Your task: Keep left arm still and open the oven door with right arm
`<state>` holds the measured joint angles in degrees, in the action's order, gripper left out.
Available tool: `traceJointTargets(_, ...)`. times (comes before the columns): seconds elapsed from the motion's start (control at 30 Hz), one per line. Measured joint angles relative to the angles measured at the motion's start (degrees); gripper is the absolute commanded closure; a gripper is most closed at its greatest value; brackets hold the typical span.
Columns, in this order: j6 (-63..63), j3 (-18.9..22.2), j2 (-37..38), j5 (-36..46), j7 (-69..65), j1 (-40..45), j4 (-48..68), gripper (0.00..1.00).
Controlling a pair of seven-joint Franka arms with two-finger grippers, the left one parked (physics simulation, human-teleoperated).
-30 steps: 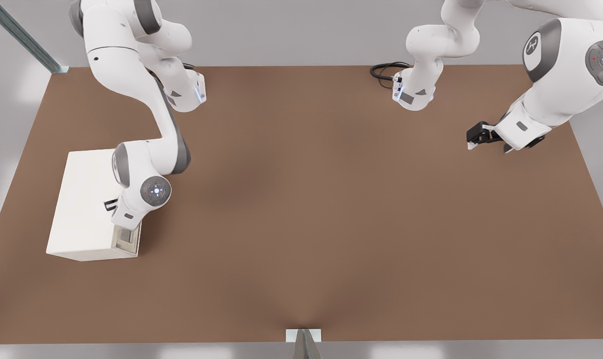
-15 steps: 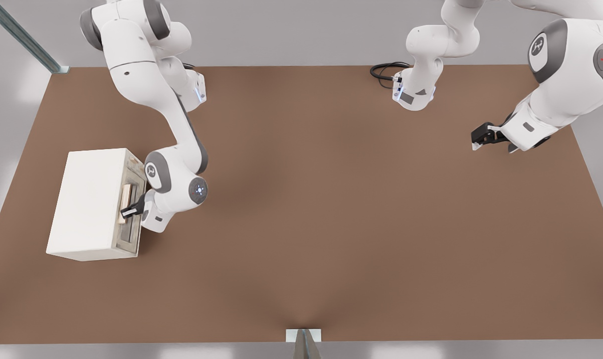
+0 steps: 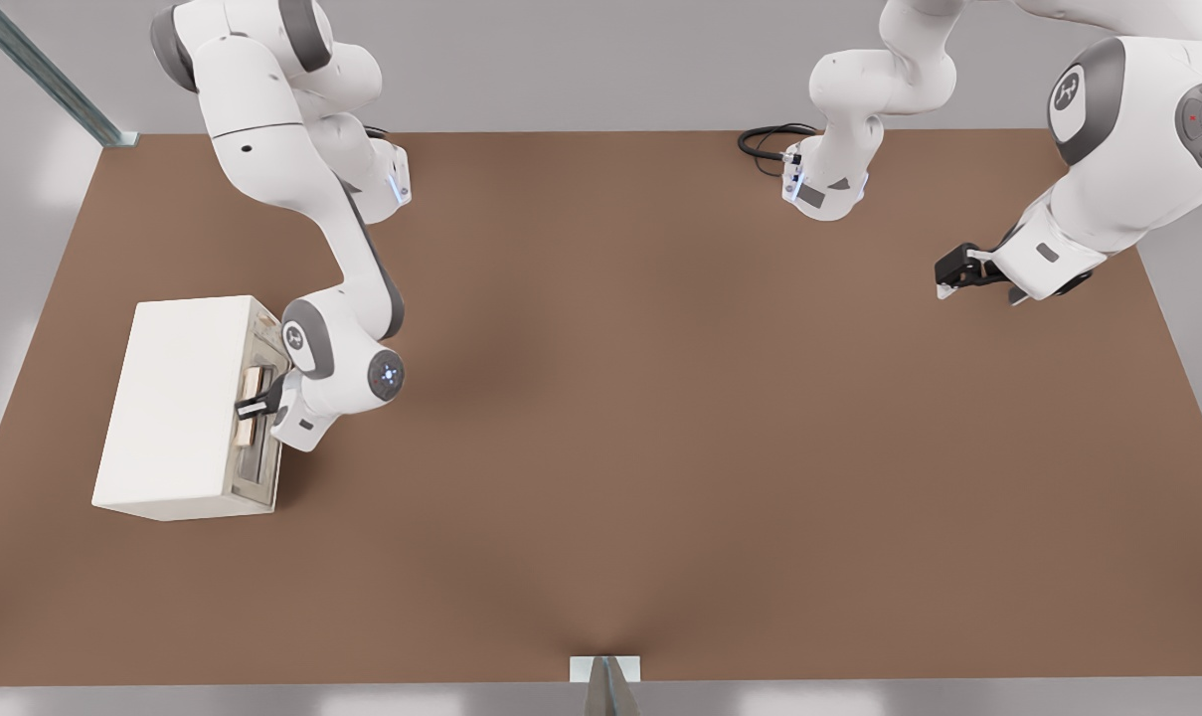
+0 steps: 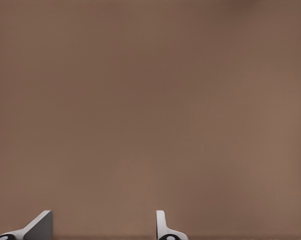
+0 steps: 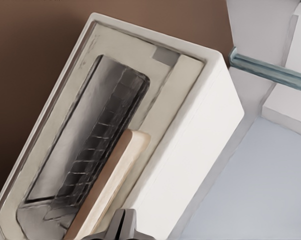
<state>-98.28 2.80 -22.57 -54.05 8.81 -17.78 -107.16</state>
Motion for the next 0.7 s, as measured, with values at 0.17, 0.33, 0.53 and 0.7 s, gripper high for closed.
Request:
traceJointTargets(0.17,-0.6,0.0,-0.5,0.0,1.2,0.3,0.0,0.79)
traceJointTargets(0.33,-1.2,0.0,-1.2,0.0,2.2,0.6,0.0,0.79)
traceJointTargets(0.53,-1.8,0.0,-1.6,0.0,3.0,1.1,-0.3,0.79)
traceJointTargets(0.7,-2.1,0.0,-1.4,-0.1,3.5,1.1,-1.2,0.79)
